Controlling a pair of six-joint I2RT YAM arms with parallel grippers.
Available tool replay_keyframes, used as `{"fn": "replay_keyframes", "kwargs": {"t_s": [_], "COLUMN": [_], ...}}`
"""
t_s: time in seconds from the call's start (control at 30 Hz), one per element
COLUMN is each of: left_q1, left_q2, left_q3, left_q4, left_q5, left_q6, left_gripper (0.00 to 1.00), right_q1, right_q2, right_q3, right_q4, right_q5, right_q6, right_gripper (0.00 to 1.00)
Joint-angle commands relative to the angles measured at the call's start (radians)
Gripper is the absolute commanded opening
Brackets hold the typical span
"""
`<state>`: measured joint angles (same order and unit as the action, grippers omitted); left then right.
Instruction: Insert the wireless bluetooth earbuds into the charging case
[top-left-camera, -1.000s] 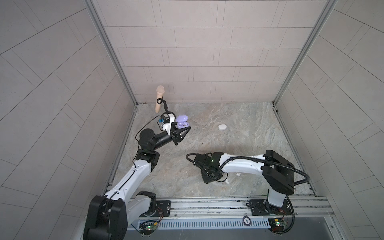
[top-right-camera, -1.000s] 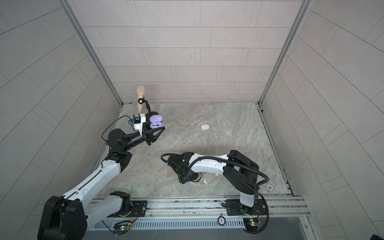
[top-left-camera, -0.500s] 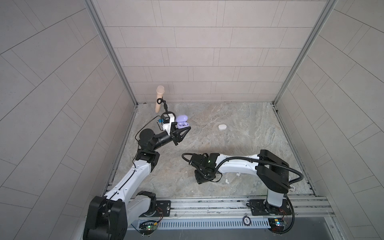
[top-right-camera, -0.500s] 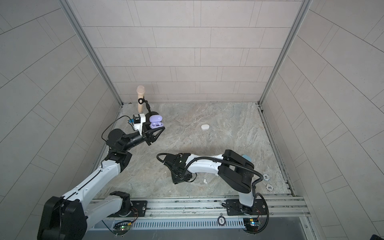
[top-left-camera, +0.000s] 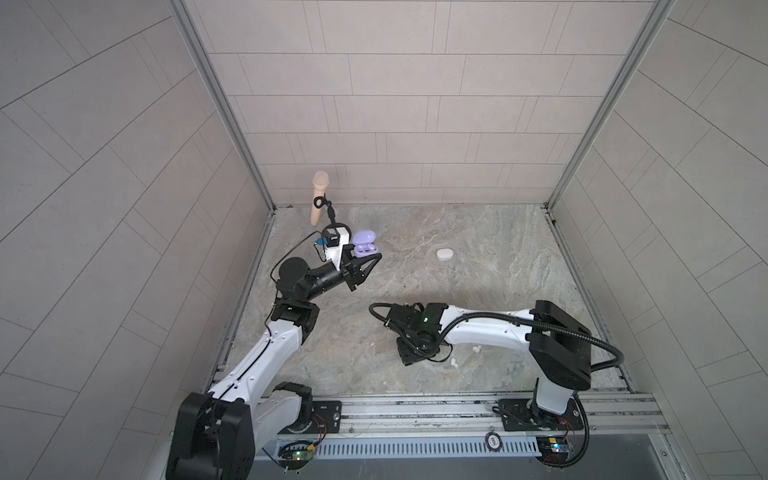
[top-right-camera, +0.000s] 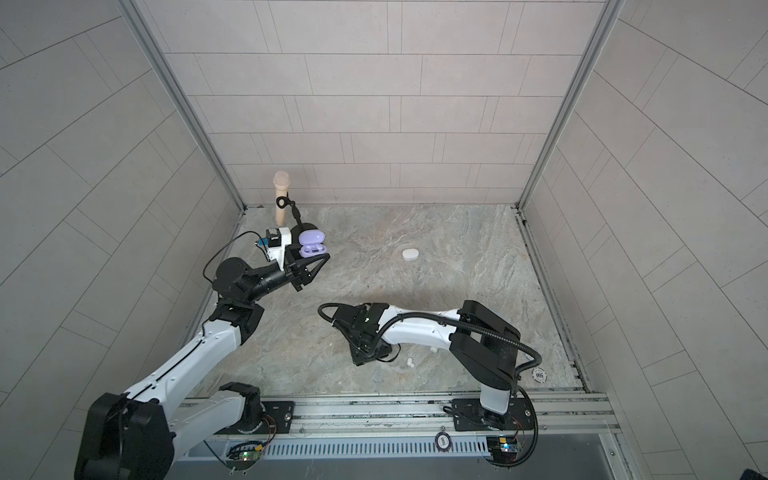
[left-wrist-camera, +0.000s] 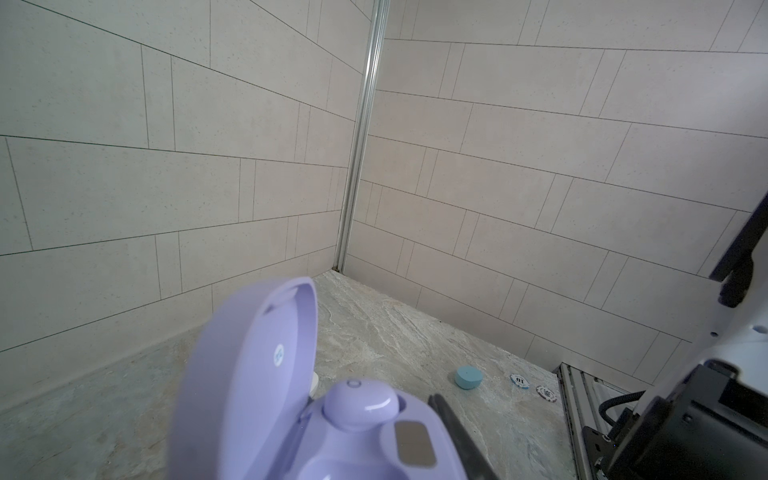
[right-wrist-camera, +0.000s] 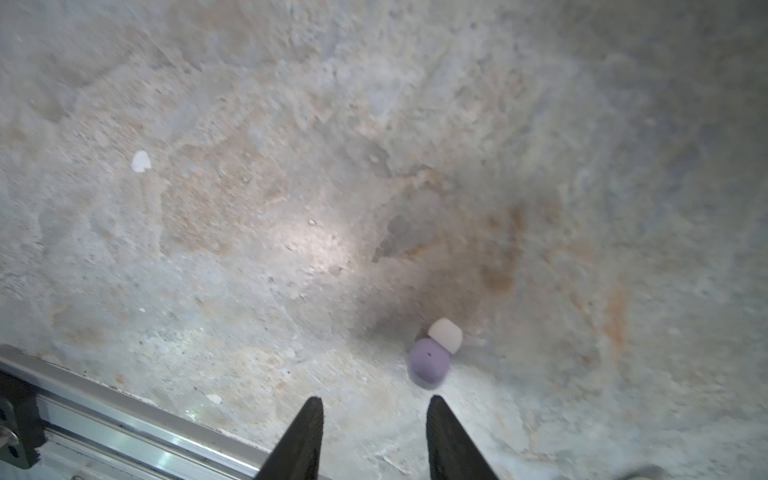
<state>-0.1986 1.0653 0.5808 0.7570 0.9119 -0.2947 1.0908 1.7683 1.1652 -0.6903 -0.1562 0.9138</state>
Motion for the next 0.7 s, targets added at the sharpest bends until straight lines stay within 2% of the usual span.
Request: {"fn": "replay_keyframes", "kwargs": {"t_s": [0.0,0.47,0.67], "left_q1": [-0.003,-0.004,-0.004], "left_q2": [-0.021,-0.031,-0.032], "left_q3": [-0.001,-0.006,-0.006], "left_q4": [0.025,0.018,0.014], "left_q5": [0.004,0.002,0.002], "left_q6": [0.013,0.015,0.02], "left_gripper": [0.0,0.0,0.0], "right_q1": [0.001,0.003,-0.003], "right_q2": [-0.013,0.098,0.091], "right_q3": [-0.03,0.046,0.065], "right_q4": [-0.006,0.1,0.22], "right_q5": [0.024,-0.047,-0.072], "right_q6": [0.017,0.039,0.075], "right_gripper": [0.47,0.5,0.5]}}
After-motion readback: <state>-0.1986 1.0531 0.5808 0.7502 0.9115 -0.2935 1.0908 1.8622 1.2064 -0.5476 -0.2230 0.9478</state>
